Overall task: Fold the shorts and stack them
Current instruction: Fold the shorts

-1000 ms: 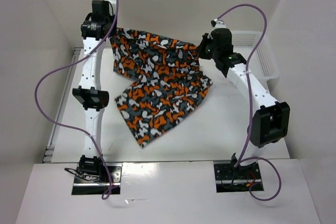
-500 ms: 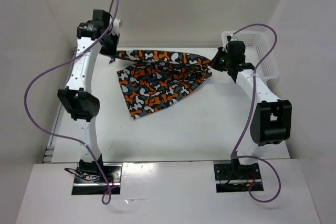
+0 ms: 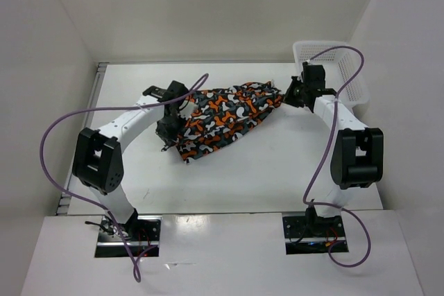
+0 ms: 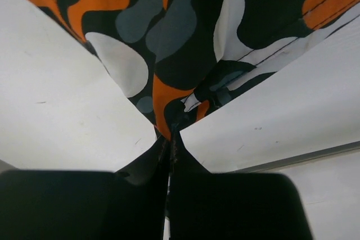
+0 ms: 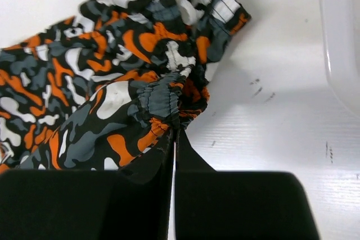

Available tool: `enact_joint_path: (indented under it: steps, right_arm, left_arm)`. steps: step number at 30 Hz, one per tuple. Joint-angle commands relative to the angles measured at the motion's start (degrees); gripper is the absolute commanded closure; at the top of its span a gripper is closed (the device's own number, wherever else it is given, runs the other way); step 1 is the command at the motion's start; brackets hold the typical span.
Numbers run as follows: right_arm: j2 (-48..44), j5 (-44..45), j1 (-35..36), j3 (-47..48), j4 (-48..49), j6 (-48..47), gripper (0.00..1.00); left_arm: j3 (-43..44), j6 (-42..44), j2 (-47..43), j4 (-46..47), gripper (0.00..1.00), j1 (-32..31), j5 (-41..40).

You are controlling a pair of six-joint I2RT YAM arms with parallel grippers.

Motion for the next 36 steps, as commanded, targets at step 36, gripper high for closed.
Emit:
enact_joint_path:
  steps: [36]
  right_arm:
    - [-16.5, 10.4, 36.2, 20.6, -0.3, -1.1, 1.00]
  left_arm:
    - [96.2, 0.3, 34.7, 3.0, 1.00, 24.0, -3.2]
